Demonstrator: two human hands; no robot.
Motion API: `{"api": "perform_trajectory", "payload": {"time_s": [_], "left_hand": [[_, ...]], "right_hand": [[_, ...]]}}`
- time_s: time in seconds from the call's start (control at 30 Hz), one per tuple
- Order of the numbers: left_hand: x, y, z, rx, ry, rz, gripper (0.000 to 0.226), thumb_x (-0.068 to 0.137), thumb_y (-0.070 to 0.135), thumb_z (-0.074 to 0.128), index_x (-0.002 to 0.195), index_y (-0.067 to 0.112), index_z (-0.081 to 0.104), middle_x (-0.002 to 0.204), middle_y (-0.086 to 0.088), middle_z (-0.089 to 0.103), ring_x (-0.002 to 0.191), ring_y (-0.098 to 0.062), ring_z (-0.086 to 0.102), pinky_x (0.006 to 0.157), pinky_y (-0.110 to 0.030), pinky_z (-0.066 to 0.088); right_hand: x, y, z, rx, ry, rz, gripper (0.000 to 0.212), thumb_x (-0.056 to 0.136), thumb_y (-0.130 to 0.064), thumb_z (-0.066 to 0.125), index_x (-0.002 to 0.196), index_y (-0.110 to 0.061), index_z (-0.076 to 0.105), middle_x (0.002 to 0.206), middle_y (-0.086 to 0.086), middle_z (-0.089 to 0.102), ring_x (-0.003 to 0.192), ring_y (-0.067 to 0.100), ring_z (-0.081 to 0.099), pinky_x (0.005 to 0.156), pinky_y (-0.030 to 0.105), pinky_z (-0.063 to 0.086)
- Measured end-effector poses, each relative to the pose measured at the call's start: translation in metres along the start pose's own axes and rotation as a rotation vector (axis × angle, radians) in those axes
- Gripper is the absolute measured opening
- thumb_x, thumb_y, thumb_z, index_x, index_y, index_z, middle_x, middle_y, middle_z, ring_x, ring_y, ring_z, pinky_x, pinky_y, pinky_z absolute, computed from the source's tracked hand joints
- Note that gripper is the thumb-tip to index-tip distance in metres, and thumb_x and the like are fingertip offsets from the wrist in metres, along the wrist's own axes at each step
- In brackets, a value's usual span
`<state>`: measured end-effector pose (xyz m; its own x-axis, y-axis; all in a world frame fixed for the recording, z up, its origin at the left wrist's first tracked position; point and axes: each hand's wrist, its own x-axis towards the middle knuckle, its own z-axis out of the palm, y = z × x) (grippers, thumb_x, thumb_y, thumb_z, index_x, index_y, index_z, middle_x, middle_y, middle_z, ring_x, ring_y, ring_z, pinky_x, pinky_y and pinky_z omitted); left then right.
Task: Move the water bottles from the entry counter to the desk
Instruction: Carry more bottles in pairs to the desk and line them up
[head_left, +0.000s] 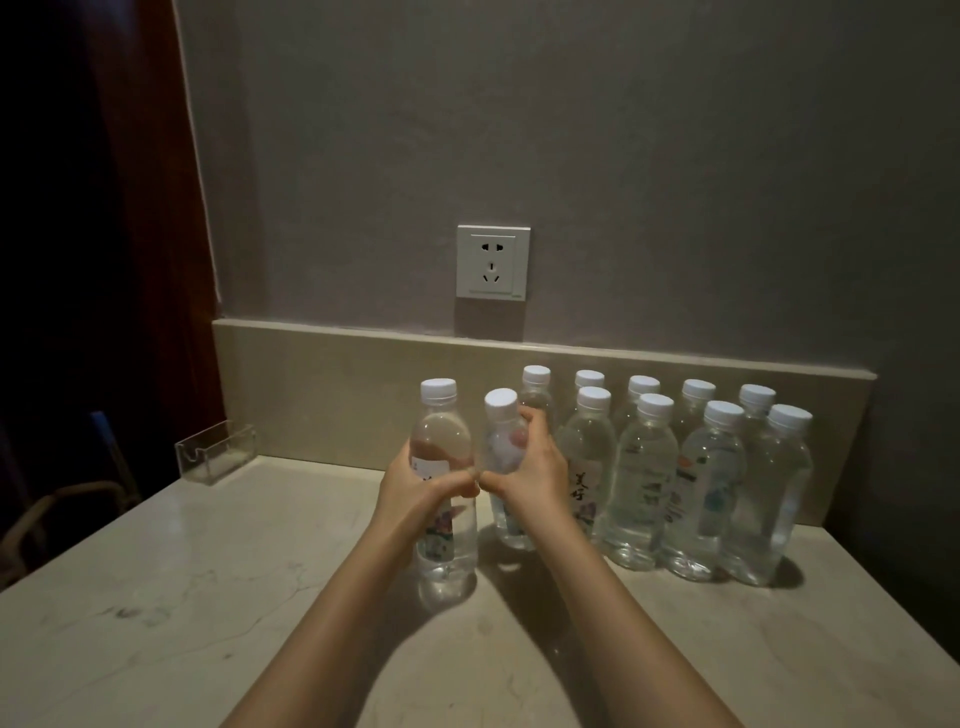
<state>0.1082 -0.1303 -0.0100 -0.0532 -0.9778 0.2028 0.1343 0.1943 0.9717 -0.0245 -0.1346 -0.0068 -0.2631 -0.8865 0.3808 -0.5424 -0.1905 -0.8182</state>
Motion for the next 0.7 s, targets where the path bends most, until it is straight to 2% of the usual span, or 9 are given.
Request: {"api": "perform_trajectory", "payload": {"time_s": [0.07,0.13,0.27,0.33,0.4,0.5,0.57,0.63,0.7], "left_hand": [[-0.003,0.002,-0.002,0.014,-0.01,0.013,0.052,0.036,0.023,0.072,0.085,0.012,0.059,0.057,0.009,0.065,0.052,-0.003,0.061,0.05,-0.026,0.05],[-0.007,0.003,-0.003,0.023,-0.019,0.011,0.054,0.034,0.027,0.073,0.084,0.014,0.059,0.059,0.008,0.066,0.055,-0.005,0.063,0.053,-0.029,0.052],[-0.013,0.007,0.0,0.027,-0.045,0.023,0.056,0.035,0.025,0.074,0.088,0.014,0.059,0.076,-0.003,0.066,0.075,-0.022,0.066,0.074,-0.046,0.058],[-0.018,0.011,0.003,0.014,-0.065,0.036,0.053,0.038,0.021,0.074,0.088,0.015,0.059,0.08,-0.006,0.066,0.08,-0.026,0.066,0.079,-0.052,0.057],[-0.023,0.015,0.007,0.008,-0.087,0.044,0.047,0.044,0.015,0.073,0.088,0.016,0.058,0.084,-0.008,0.066,0.086,-0.03,0.067,0.081,-0.055,0.055],[-0.032,0.024,0.017,-0.013,-0.141,0.063,0.043,0.051,0.011,0.072,0.091,0.012,0.056,0.092,-0.013,0.065,0.094,-0.034,0.066,0.081,-0.051,0.056],[-0.04,0.031,0.028,-0.041,-0.188,0.072,0.045,0.052,0.01,0.073,0.093,0.008,0.054,0.091,-0.012,0.065,0.09,-0.03,0.068,0.073,-0.043,0.059],[-0.048,0.038,0.044,-0.043,-0.236,0.092,0.048,0.053,0.01,0.074,0.097,0.007,0.053,0.095,-0.012,0.065,0.088,-0.026,0.069,0.069,-0.038,0.059],[-0.057,0.045,0.064,-0.024,-0.275,0.115,0.05,0.053,0.013,0.075,0.098,0.008,0.054,0.101,-0.015,0.064,0.094,-0.029,0.067,0.075,-0.044,0.059]], "right_hand": [[-0.007,0.013,0.003,0.035,-0.031,0.049,0.066,0.061,-0.014,0.081,0.115,-0.022,0.044,0.109,0.002,0.057,0.099,0.021,0.058,0.082,0.033,0.05],[-0.012,0.019,0.004,0.034,-0.037,0.052,0.06,0.063,-0.017,0.081,0.112,-0.016,0.047,0.108,0.006,0.06,0.1,0.024,0.06,0.085,0.038,0.051],[-0.02,0.019,0.0,0.041,-0.04,0.018,0.058,0.064,-0.017,0.082,0.112,-0.014,0.048,0.106,0.003,0.06,0.097,0.018,0.058,0.08,0.029,0.049],[-0.027,0.017,-0.005,0.076,-0.012,0.005,0.056,0.064,-0.019,0.082,0.109,-0.015,0.048,0.103,0.002,0.059,0.095,0.017,0.057,0.075,0.025,0.048],[-0.035,0.013,-0.013,0.133,0.017,0.004,0.054,0.064,-0.023,0.082,0.104,-0.018,0.046,0.101,0.002,0.06,0.095,0.019,0.059,0.075,0.028,0.05],[-0.046,0.002,-0.033,0.204,0.083,0.004,0.058,0.062,-0.031,0.083,0.105,-0.021,0.045,0.102,0.003,0.062,0.094,0.018,0.061,0.077,0.032,0.053],[-0.053,-0.006,-0.052,0.254,0.124,0.018,0.063,0.063,-0.031,0.082,0.114,-0.019,0.047,0.103,0.001,0.063,0.094,0.017,0.062,0.077,0.03,0.054],[-0.061,-0.012,-0.076,0.317,0.139,0.017,0.063,0.064,-0.03,0.08,0.117,-0.018,0.048,0.105,0.003,0.063,0.095,0.019,0.063,0.081,0.038,0.056],[-0.073,-0.016,-0.105,0.344,0.161,-0.006,0.056,0.065,-0.028,0.078,0.112,-0.019,0.05,0.101,0.004,0.064,0.092,0.021,0.064,0.08,0.043,0.057]]}}
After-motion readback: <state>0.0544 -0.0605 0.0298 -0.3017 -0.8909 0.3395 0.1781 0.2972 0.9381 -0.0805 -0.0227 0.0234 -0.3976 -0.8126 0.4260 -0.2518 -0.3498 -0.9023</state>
